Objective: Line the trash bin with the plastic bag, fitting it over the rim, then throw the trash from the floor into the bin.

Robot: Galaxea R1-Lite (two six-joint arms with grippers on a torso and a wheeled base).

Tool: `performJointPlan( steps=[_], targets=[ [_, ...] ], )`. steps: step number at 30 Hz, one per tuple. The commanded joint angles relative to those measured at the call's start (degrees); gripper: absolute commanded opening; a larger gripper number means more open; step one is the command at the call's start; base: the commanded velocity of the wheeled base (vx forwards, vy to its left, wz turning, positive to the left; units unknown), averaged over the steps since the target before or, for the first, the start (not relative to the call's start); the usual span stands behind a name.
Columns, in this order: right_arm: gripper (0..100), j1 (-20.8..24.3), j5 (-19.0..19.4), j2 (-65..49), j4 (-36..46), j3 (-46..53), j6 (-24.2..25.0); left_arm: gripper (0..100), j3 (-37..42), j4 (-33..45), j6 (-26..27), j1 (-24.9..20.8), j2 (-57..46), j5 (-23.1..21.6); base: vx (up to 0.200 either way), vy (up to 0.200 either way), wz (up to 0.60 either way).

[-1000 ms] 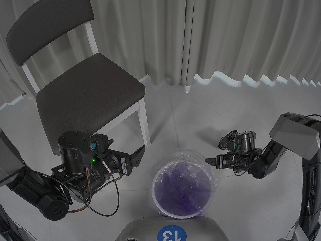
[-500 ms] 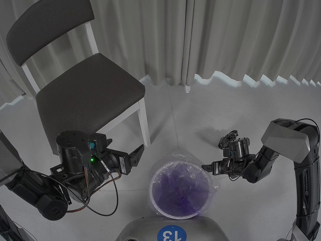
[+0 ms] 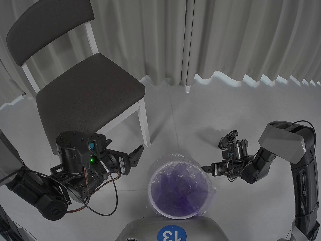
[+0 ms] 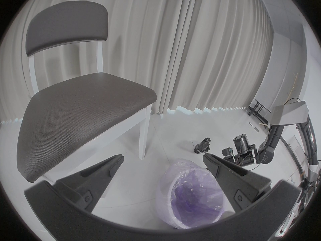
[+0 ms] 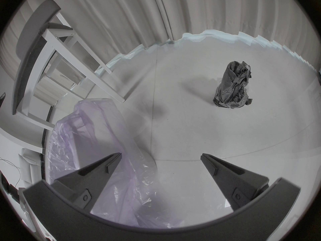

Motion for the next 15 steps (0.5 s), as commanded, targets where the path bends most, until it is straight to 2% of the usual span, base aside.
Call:
performJointPlan(
  steps=[1,15],
  targets=[
    [100,-1.73,0.15,0.43,-0.10,-0.69,0.08,100,0.08,-0.53,-0.19,0.00,0.27,-0.22,0.000,0.000,0.00],
    [100,-7.79,1.11,2.10,0.69,-5.52,0.16,100,0.96,-3.96,0.07,-0.09,-0.08,-0.57,0.000,0.000,0.00]
  ],
)
